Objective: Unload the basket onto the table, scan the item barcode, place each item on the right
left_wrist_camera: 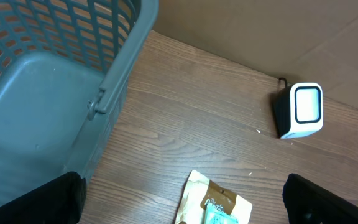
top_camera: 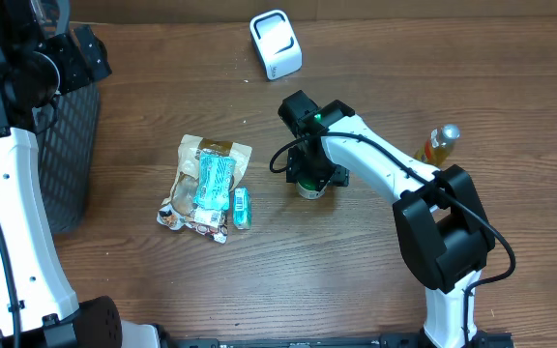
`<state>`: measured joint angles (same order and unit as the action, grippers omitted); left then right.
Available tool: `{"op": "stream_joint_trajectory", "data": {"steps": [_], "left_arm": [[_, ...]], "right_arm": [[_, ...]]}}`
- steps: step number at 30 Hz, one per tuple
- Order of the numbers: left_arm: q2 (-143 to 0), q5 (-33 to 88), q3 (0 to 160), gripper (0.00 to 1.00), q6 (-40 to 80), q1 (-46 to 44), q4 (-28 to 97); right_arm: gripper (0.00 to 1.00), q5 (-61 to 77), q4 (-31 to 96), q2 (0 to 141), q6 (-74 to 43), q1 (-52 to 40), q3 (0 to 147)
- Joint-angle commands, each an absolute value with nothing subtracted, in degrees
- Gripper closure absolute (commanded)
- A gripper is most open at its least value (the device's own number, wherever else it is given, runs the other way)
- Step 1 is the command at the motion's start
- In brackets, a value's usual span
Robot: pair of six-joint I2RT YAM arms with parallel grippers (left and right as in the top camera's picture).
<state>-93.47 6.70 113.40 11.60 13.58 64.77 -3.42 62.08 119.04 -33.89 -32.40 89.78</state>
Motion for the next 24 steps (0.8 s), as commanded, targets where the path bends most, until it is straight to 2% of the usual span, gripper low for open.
{"op": "stream_joint_trajectory", "data": {"steps": [1, 7, 16, 20, 24], "left_arm": [[-93.6, 7.0, 114.9, 0.00, 10.7, 13.5, 64.7], [-93.6, 7.1, 114.9, 0.00, 10.7, 13.5, 64.7], [-93.6, 7.1, 114.9, 0.00, 10.7, 13.5, 64.7], [-93.6, 7.0, 114.9, 0.00, 10.7, 13.5, 64.7], [-93.6, 7.1, 114.9, 0.00, 10.7, 13.5, 64.7]], "right_arm": [[0.22, -4.4, 61.6, 119.1, -34.1, -32.8, 89.3], [0.21, -4.4, 62.1, 119.1, -34.1, -32.8, 89.3], [0.28, -1.0, 62.3, 119.1, -34.1, -32.8, 89.3], [0.17, -1.0, 62.3, 119.1, -34.1, -32.8, 89.3], [0.21, -1.0, 62.3, 119.1, -34.1, -32.8, 89.3]]}}
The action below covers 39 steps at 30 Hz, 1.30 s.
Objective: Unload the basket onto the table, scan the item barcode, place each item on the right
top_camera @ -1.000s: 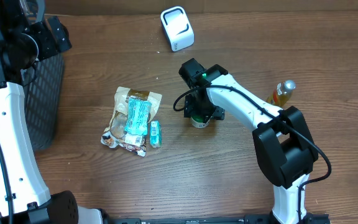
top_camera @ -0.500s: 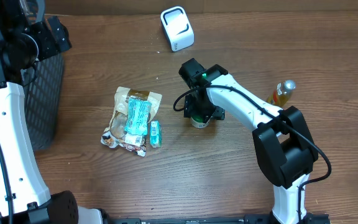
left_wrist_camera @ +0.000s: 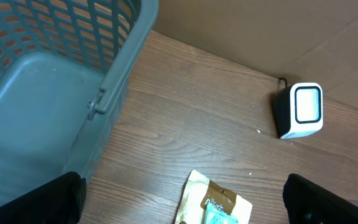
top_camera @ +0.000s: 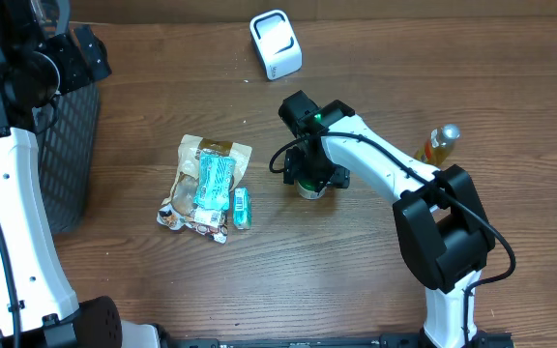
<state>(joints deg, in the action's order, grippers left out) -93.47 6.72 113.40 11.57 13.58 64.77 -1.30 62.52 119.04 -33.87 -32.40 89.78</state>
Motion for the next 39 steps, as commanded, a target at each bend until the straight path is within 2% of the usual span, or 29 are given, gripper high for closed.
{"op": "stream_joint_trajectory", "data": {"steps": [1, 9, 11, 22, 30, 39], "left_arm": [[-93.6, 7.1, 114.9, 0.00, 10.7, 13.5, 64.7], [-93.6, 7.1, 114.9, 0.00, 10.7, 13.5, 64.7], [-93.6, 7.1, 114.9, 0.00, 10.7, 13.5, 64.7], [-93.6, 7.1, 114.9, 0.00, 10.7, 13.5, 64.7], [-93.6, 7.1, 114.9, 0.00, 10.7, 13.5, 64.7], [-93.6, 7.0, 114.9, 0.00, 10.7, 13.5, 64.7]], "right_arm": [[0.25, -1.0, 62.3, 119.1, -34.1, -32.8, 89.3], [0.43, -1.0, 62.4, 119.1, -34.1, -32.9, 89.2], [0.52, -0.9, 62.5, 119.1, -34.1, -32.8, 89.3], [0.56, 13.5, 74.1, 119.0, -34.5, -25.5, 99.4], [0.56, 40.1, 84.1, 119.0, -34.5, -21.1, 102.6], [0.59, 53.6, 92.3, 119.0, -34.5, -20.8, 102.6]]}}
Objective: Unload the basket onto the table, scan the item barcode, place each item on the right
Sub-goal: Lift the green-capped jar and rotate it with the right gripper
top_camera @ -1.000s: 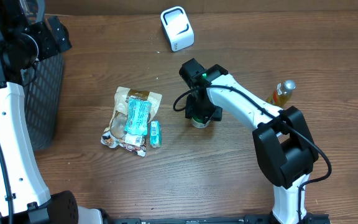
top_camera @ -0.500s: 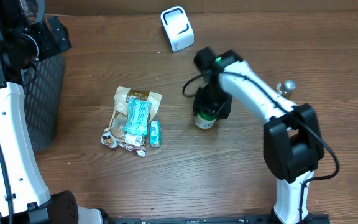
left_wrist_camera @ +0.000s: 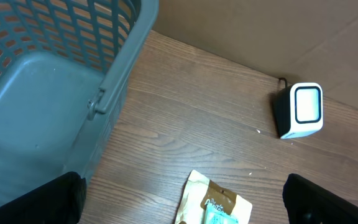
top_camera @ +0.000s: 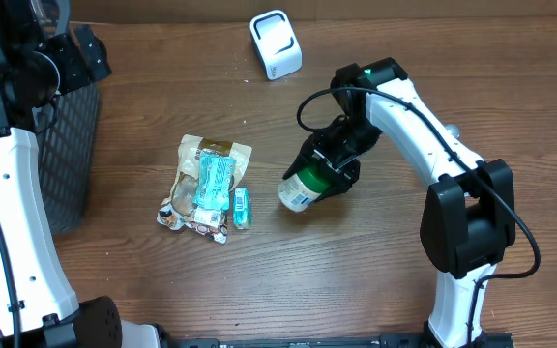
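A white bottle with a green band (top_camera: 299, 189) hangs tilted over the middle of the table. Its white end points toward the front left. My right gripper (top_camera: 334, 166) is shut on its upper part. The white barcode scanner (top_camera: 276, 43) stands at the back of the table, well apart from the bottle, and the left wrist view shows its window (left_wrist_camera: 306, 106). My left gripper (left_wrist_camera: 185, 205) is held high over the back left of the table. It is open, with only its dark fingertips (left_wrist_camera: 55, 200) showing at the lower corners.
A pile of snack packets (top_camera: 207, 184) lies left of the bottle; the top of its tan packet (left_wrist_camera: 215, 202) is under the left wrist. A grey mesh basket (top_camera: 66, 145) stands at the left edge, with its rim (left_wrist_camera: 120, 68) close to the left gripper.
The right gripper was low over the upright bottle on the table. Now it holds the bottle off the table and tilted, and the right arm has swung to the right. The left arm is unchanged.
At both earlier moments the right gripper sat low around the bottle, which stood upright at mid-table. Now the bottle is held tilted in the right gripper. The left gripper stayed open above the basket's edge throughout.
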`<state>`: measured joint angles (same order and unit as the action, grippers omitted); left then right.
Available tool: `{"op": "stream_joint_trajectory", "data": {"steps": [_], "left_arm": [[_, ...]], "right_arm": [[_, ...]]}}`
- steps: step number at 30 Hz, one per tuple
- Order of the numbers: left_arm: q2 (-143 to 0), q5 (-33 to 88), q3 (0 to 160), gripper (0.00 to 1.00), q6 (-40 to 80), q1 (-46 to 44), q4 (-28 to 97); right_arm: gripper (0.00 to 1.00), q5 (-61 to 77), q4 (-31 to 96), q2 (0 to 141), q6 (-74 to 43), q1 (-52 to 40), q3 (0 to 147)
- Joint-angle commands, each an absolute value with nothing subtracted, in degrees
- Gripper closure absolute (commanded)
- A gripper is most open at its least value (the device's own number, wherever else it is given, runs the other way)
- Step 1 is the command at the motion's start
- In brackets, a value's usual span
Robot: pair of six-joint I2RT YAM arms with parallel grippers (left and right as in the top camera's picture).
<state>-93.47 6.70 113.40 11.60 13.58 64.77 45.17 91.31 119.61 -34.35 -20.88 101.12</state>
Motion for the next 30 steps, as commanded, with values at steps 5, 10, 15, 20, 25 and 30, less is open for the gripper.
{"op": "stream_joint_trajectory", "data": {"steps": [5, 10, 15, 20, 25, 30], "left_arm": [[-93.6, 7.1, 114.9, 0.00, 10.7, 13.5, 64.7], [-93.6, 7.1, 114.9, 0.00, 10.7, 13.5, 64.7], [-93.6, 7.1, 114.9, 0.00, 10.7, 13.5, 64.7], [-93.6, 7.1, 114.9, 0.00, 10.7, 13.5, 64.7], [-93.6, 7.1, 114.9, 0.00, 10.7, 13.5, 64.7], [-93.6, 7.1, 114.9, 0.00, 10.7, 13.5, 64.7]], "right_arm": [[0.60, 57.7, 94.2, 119.0, -34.5, -20.8, 102.6], [0.60, 61.5, 95.7, 119.0, -34.5, -20.8, 102.6], [0.64, 61.8, 97.0, 119.0, -34.5, -20.8, 102.6], [0.65, 61.9, 97.1, 119.0, -34.5, -20.8, 102.6], [0.66, 63.0, 97.1, 119.0, -34.5, -20.8, 102.6], [0.67, 64.2, 97.1, 119.0, -34.5, -20.8, 102.6]]}}
